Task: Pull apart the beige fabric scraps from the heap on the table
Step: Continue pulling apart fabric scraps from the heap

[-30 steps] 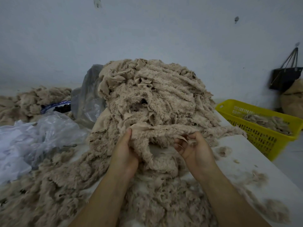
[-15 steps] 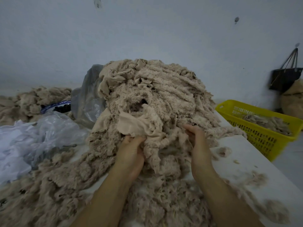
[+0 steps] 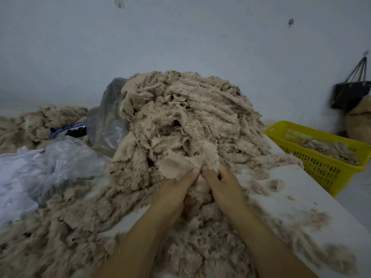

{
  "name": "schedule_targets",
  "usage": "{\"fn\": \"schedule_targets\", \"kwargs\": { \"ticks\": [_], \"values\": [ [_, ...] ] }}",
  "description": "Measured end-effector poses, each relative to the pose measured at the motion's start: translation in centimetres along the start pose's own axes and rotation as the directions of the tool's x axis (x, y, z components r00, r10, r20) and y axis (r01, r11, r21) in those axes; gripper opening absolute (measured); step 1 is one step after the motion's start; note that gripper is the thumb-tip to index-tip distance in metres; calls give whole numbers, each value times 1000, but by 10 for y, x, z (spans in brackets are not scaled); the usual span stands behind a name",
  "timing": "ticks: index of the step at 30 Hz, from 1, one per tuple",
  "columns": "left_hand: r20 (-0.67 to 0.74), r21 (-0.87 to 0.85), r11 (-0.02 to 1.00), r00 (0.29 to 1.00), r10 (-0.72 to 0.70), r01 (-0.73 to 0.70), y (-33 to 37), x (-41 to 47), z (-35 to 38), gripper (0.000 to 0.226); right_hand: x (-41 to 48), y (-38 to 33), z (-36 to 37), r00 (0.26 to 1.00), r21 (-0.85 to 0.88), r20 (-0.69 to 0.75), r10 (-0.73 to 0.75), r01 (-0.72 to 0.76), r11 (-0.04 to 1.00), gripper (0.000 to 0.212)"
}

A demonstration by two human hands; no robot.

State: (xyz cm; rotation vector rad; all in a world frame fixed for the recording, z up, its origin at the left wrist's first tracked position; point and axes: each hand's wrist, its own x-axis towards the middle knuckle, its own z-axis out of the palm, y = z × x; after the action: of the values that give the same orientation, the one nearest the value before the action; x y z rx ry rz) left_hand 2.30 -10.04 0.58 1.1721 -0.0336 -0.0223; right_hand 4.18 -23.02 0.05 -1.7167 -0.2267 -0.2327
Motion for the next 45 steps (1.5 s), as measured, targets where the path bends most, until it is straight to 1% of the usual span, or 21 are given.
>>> {"fn": "schedule_targets", "kwargs": {
  "ticks": [2, 5, 8, 10, 12, 15, 17, 19, 21, 23, 26, 29, 32, 34, 36, 37, 39, 40, 41, 43, 45],
  "values": [
    [-21, 68, 998, 1000, 11, -9, -2, 0, -1, 28, 2, 1, -2, 996, -52, -84, 21, -25, 998, 30],
    [-71, 58, 998, 997, 23, -18, -2, 2, -2, 24, 5, 1, -6, 984, -60, -170, 48, -59, 996, 37],
    [-70, 15, 999, 997, 42, -41, 0, 2, 0, 17, 9, 2, -10, 976, 22, -172, 136, -134, 991, 37],
    [-77, -11, 997, 995, 69, -70, -1, 3, -2, 17, 10, 1, -12, 960, 132, -178, 215, -193, 972, 35],
    [-87, -24, 996, 993, 84, -86, 0, 4, -2, 20, 7, -2, -12, 971, 176, -161, 179, -150, 973, 37],
    [-38, -12, 993, 993, 114, -115, 2, 1, -2, 30, 0, -6, -8, 994, -22, -47, 98, -99, 995, 44],
    [-11, -20, 992, 992, 127, -128, 2, -1, -2, 28, 0, -3, -3, 998, -153, 7, 67, -65, 986, 29],
    [4, -24, 990, 991, 137, -137, 2, -1, 0, 20, 0, -2, -1, 999, -228, 36, 22, -13, 974, 17],
    [-2, -17, 990, 991, 137, -137, 4, -2, 3, 20, 1, -2, -2, 1000, -303, 8, 14, -11, 953, 27],
    [-18, -1, 991, 991, 134, -134, 5, -2, 4, 22, 1, 0, -4, 999, -327, -25, 31, -38, 944, 38],
    [-35, 13, 995, 994, 103, -103, 5, 1, 3, 20, 5, 2, -7, 994, -275, -60, 92, -105, 956, 46],
    [-96, 41, 997, 993, 73, -69, 5, 2, 2, 18, 7, 3, -9, 987, -164, -72, 141, -151, 975, 49],
    [-63, 18, 1000, 998, 18, -17, 8, -1, 4, 23, 6, 4, -12, 985, -112, -94, 148, -158, 981, 49],
    [-116, -58, 998, 993, -28, 21, 12, 1, 2, 27, 7, 2, -14, 975, -39, -142, 168, -175, 984, 43],
    [-165, -204, 979, 985, -55, 20, 19, 4, -1, 32, 12, 1, -21, 949, 112, -219, 225, -204, 972, 36],
    [-176, -291, 957, 984, -41, -12, 24, 5, -4, 41, 14, -1, -24, 928, 199, -248, 276, -230, 953, 37],
    [-199, -433, 899, 980, -26, -64, 29, 7, -13, 60, 17, -3, -30, 904, 354, -226, 362, -270, 895, 48],
    [-198, -466, 883, 979, -41, -57, 29, 8, -16, 59, 17, -2, -31, 909, 402, -186, 372, -275, 873, 56],
    [-180, -476, 879, 981, -78, -17, 29, 8, -18, 50, 17, -2, -29, 921, 422, -146, 362, -273, 864, 57],
    [-134, -470, 878, 976, -170, 88, 25, 9, -17, 36, 12, -4, -23, 946, 403, -69, 318, -265, 876, 48],
    [-91, -432, 885, 968, -235, 174, 20, 10, -14, 25, 9, -5, -17, 958, 348, -27, 285, -258, 901, 46]
  ]
}}
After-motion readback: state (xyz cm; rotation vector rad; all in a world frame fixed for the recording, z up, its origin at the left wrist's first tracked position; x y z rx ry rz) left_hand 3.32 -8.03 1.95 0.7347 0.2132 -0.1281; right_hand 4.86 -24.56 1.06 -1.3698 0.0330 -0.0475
